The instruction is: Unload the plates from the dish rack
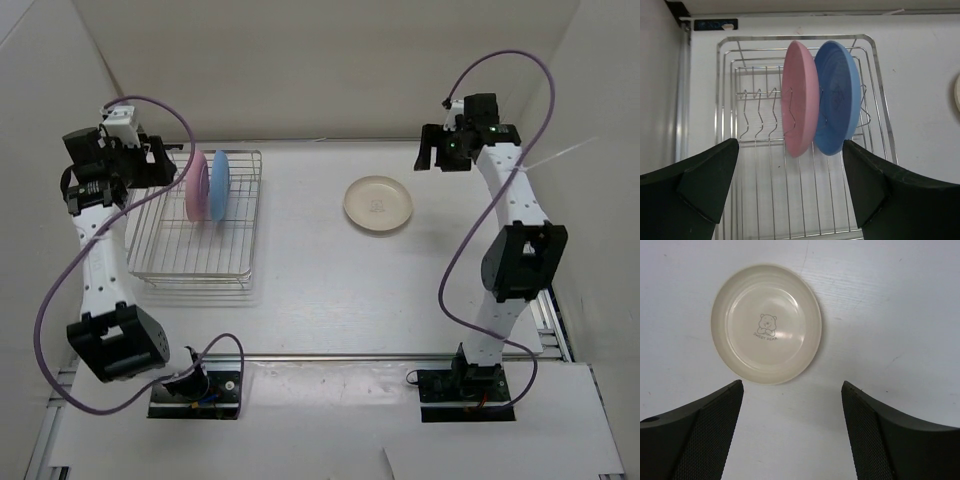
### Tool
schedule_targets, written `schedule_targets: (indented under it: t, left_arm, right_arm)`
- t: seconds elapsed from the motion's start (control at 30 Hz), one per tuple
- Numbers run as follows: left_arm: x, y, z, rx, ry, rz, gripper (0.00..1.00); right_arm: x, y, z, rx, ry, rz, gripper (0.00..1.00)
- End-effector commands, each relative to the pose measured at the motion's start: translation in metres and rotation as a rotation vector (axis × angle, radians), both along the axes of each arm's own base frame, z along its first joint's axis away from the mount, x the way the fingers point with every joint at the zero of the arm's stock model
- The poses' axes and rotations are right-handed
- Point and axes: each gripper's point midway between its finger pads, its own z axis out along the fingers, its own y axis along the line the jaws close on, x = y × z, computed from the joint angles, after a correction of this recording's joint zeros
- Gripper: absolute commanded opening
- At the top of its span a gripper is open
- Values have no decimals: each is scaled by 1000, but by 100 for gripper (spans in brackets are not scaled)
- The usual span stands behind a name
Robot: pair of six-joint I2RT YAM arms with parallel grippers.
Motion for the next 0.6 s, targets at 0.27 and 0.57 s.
schedule_targets:
  t: [0.27,0.57]
  left_arm:
    - [56,-12,-42,-360,4,-381,93]
    - [81,-30,-77,-377,74,-404,90]
  right_arm:
    - [-57,-1,44,-28,-76,106,83]
    - [-69,2,45,-12,-73,118,83]
